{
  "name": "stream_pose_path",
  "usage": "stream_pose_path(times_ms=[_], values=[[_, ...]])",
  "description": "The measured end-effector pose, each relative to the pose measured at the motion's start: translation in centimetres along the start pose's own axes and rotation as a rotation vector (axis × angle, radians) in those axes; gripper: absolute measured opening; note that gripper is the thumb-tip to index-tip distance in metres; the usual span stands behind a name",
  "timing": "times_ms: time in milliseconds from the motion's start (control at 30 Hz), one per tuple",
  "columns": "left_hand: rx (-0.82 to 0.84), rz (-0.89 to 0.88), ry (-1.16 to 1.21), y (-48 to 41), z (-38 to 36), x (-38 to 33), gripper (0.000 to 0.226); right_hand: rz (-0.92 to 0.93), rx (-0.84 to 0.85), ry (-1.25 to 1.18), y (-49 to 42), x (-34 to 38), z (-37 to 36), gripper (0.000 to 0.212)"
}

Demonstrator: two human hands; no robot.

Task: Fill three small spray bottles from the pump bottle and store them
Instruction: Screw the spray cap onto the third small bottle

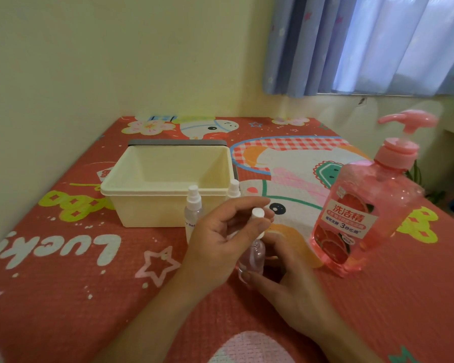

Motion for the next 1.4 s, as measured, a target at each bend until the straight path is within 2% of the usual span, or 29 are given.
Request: stream_pose_path(times_ms=[100, 367, 733, 967, 1133, 1233, 1400], values=[[-0.036, 0.025, 0.016, 0.2, 0.5, 0.6, 0.018, -0.003, 0.002, -0.013, 0.0, -0.1, 0.0, 0.05], [-0.058, 0.033, 0.0, 0.1, 1.0, 0.9, 0.023, 0.011, -0.006, 0.001, 0.0, -0.2, 0.1, 0.049], [-0.009, 0.101, 0.001, 0.7, 0.6, 2.1, 0.02, -0.012, 0.006, -0.024, 0.2, -0.6, 0.0, 0.052], [0.025, 0.153, 0.011, 1.0, 0.4, 2.7, 0.026, -0.032, 0.008, -0.022, 0.2, -0.9, -0.1, 0.049], [0.052, 0.193, -0.045, 1.3, 0.2, 3.1, 0.037, -0.023, 0.013, -0.03, 0.2, -0.8, -0.1, 0.049], [0.031, 0.209, -0.071, 1.4, 0.5, 3.3, 0.032, -0.027, 0.009, -0.033, 0.2, -0.7, -0.1, 0.047], [-0.027, 0.128, -0.21, 1.4, 1.2, 2.7, 0.024, -0.027, 0.009, -0.037, 0.3, -0.7, 0.0, 0.046]])
Point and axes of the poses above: each hand's wrist, its own y-axis away from the middle knuckle, its own z-axis out of the back of the hand, x = y × z, the point moved 10 cm from there along -y, towards the middle knuckle, and after that the axes turned 7 degrees about -x, right-handed, at the moved point
